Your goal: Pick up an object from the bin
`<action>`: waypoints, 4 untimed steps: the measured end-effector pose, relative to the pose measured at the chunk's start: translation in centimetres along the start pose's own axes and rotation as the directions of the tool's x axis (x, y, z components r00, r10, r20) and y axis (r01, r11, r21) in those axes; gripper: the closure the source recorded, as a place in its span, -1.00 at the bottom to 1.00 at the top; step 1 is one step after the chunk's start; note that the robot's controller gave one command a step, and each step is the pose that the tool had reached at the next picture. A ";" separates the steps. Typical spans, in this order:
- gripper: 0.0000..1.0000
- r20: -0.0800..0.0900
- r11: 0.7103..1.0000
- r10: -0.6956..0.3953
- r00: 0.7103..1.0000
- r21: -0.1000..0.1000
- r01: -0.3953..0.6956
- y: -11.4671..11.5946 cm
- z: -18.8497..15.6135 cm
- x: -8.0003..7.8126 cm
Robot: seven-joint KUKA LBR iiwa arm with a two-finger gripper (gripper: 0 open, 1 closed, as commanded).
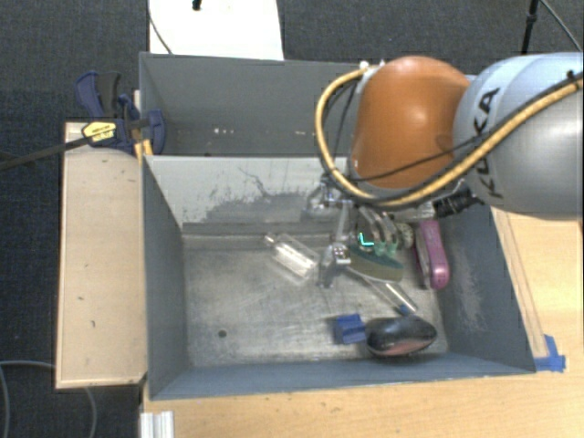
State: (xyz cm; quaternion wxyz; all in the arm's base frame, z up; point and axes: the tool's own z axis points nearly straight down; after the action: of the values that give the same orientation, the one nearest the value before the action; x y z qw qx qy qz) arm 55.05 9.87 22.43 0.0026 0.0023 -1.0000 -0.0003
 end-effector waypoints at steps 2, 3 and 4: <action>-1.00 0.010 1.000 0.026 1.000 -0.002 -0.026 -3.1 14.7 -2.2; -1.00 0.013 0.998 0.068 0.998 0.001 -0.068 -8.3 11.4 -2.2; -1.00 0.011 0.997 -0.082 0.997 0.001 0.082 -13.3 15.2 -2.3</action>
Offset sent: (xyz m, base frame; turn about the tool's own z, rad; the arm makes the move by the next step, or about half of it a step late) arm 0.0071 0.0060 -0.1319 0.0492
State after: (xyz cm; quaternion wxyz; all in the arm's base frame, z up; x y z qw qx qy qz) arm 57.36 -3.41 7.23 -0.0030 0.0435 -0.9991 -0.0003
